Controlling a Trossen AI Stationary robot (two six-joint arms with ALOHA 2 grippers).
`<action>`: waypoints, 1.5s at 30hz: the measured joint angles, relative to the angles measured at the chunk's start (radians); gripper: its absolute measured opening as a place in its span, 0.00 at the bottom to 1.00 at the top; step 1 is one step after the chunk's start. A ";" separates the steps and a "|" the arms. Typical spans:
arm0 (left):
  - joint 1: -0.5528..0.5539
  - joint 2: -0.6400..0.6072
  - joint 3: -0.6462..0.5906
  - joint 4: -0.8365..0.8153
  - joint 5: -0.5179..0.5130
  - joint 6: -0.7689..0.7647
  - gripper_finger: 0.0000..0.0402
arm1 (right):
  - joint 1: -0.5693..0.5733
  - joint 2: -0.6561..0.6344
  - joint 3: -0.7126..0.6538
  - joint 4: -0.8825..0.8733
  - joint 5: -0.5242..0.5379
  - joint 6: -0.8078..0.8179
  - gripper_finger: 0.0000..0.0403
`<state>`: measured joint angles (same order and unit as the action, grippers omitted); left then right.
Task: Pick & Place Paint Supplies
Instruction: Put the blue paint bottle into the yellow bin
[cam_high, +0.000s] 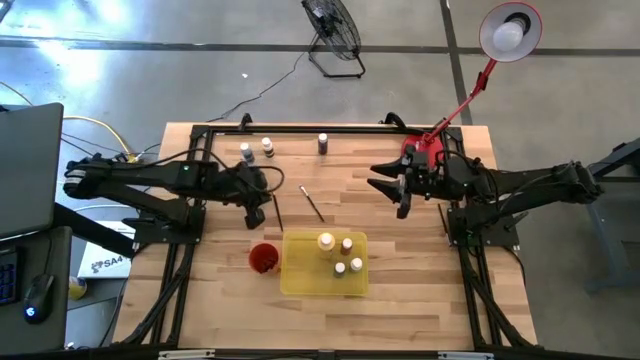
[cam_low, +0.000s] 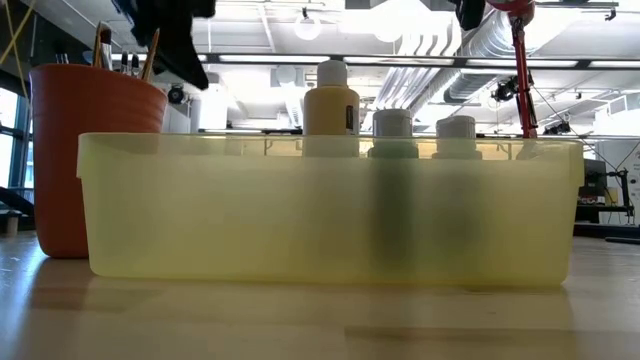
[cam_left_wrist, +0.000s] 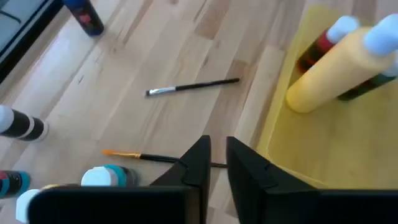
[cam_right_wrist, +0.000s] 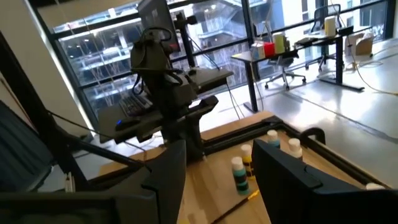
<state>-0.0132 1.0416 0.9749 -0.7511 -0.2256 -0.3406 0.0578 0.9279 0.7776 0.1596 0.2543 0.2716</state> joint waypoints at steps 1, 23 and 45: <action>0.000 0.008 0.000 -0.004 0.000 0.006 0.15 | 0.000 0.000 0.000 -0.002 0.000 0.002 0.43; 0.318 0.019 0.000 -0.227 0.105 0.439 0.37 | 0.000 0.000 0.000 -0.023 0.000 0.023 0.43; 0.484 0.258 0.001 -0.155 0.298 0.681 0.37 | -0.002 0.000 0.000 -0.043 0.008 0.020 0.43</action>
<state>0.4713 1.2993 0.9760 -0.9062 0.0721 0.3407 0.0563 0.9276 0.7776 0.1169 0.2627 0.2913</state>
